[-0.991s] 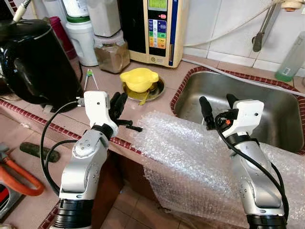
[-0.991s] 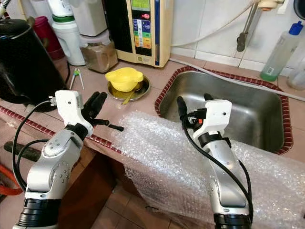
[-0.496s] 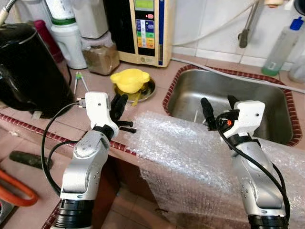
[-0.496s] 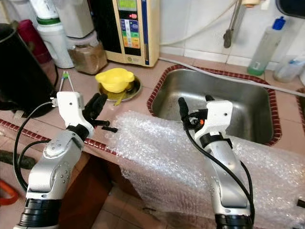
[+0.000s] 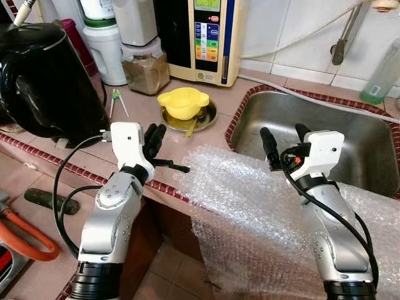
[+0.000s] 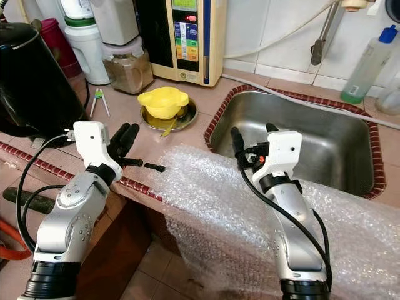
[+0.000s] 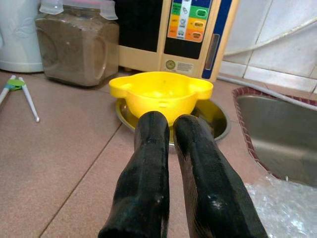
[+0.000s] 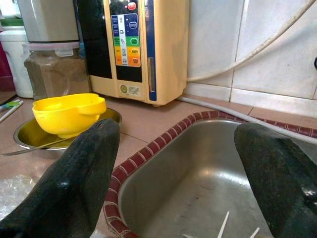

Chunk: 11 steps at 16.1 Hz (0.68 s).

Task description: Kitchen organization

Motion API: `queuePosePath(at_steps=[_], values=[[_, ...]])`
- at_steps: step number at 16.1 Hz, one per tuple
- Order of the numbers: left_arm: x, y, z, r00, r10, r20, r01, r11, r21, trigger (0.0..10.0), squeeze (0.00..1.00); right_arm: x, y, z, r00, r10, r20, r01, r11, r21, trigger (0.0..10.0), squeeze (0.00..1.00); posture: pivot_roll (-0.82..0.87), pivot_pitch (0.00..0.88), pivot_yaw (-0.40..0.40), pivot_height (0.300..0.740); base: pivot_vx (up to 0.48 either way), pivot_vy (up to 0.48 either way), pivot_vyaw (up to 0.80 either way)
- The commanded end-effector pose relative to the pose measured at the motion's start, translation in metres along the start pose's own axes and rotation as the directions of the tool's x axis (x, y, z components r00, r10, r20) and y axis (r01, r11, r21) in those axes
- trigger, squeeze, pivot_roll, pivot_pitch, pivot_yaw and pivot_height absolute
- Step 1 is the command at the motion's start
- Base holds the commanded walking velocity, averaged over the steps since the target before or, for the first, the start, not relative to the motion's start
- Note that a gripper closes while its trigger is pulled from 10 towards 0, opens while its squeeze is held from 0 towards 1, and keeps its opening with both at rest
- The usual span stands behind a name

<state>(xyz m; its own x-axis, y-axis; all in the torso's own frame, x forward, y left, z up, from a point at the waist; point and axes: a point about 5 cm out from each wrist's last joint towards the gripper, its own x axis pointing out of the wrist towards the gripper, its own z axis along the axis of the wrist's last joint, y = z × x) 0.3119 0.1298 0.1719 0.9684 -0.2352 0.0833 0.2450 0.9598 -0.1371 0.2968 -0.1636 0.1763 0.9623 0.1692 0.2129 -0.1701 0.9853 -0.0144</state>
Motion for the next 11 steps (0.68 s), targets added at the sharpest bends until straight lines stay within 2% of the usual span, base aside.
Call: queuePosePath(at_steps=[1,6,11], values=[[-0.0011,0.0022,0.001,1.0,-0.004,0.004,0.004,1.0,0.019,10.0,0.0,0.0006,0.0016,0.0046,1.0,0.008,0.015,-0.008,1.0,-0.005,10.0,0.0,0.0,0.063,0.03,0.74,0.0,0.0,0.0],[-0.0014,0.0019,0.0009,1.0,-0.009,0.005,0.009,1.0,0.0,10.0,0.0,0.0001,0.0018,0.0043,1.0,0.004,0.015,-0.004,1.0,-0.003,10.0,0.0,0.0,0.064,0.036,0.74,0.0,0.0,0.0],[-0.0029,-0.0036,0.0062,0.996,-0.075,0.044,0.075,0.997,0.001,10.0,0.0,0.0002,0.0033,0.0112,0.999,0.005,0.047,-0.005,1.0,0.006,10.0,0.0,0.0,0.067,0.036,0.74,0.0,0.0,0.0]])
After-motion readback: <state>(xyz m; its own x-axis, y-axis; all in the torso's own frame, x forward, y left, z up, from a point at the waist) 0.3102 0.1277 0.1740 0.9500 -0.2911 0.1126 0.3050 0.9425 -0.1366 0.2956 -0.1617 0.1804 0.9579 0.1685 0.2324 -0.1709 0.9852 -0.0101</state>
